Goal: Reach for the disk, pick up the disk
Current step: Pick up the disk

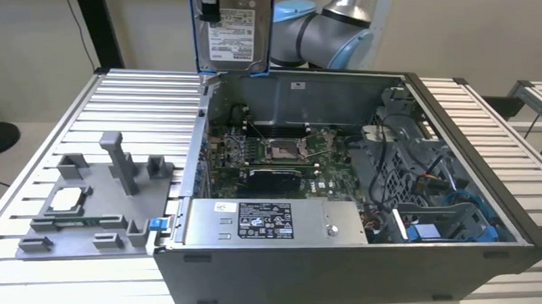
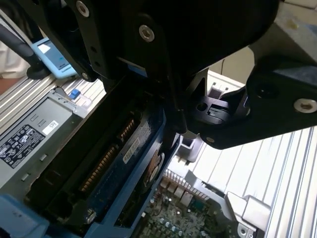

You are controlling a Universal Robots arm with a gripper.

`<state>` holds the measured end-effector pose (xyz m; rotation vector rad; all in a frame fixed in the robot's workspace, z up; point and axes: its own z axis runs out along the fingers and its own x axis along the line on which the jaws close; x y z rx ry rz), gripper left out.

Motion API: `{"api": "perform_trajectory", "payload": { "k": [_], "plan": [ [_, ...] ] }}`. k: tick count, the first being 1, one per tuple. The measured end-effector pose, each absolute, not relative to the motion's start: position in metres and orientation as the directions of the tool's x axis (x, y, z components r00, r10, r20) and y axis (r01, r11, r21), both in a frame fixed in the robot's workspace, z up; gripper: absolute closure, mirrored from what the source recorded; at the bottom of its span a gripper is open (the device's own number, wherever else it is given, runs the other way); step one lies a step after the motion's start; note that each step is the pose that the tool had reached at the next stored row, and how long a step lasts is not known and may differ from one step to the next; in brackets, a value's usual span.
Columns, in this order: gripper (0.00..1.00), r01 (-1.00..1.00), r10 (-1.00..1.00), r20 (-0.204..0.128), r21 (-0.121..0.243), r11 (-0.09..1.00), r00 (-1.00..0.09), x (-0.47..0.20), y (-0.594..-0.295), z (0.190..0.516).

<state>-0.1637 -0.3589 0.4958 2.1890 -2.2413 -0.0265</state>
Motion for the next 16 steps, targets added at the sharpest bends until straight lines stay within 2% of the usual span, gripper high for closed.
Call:
{"api": "perform_trajectory", "payload": {
  "k": [16],
  "plan": [
    [1.0, -1.0, -1.0, -0.006, 0.019, 0.023, -0.024, -0.12, -0.359, 0.496]
  ]
}}
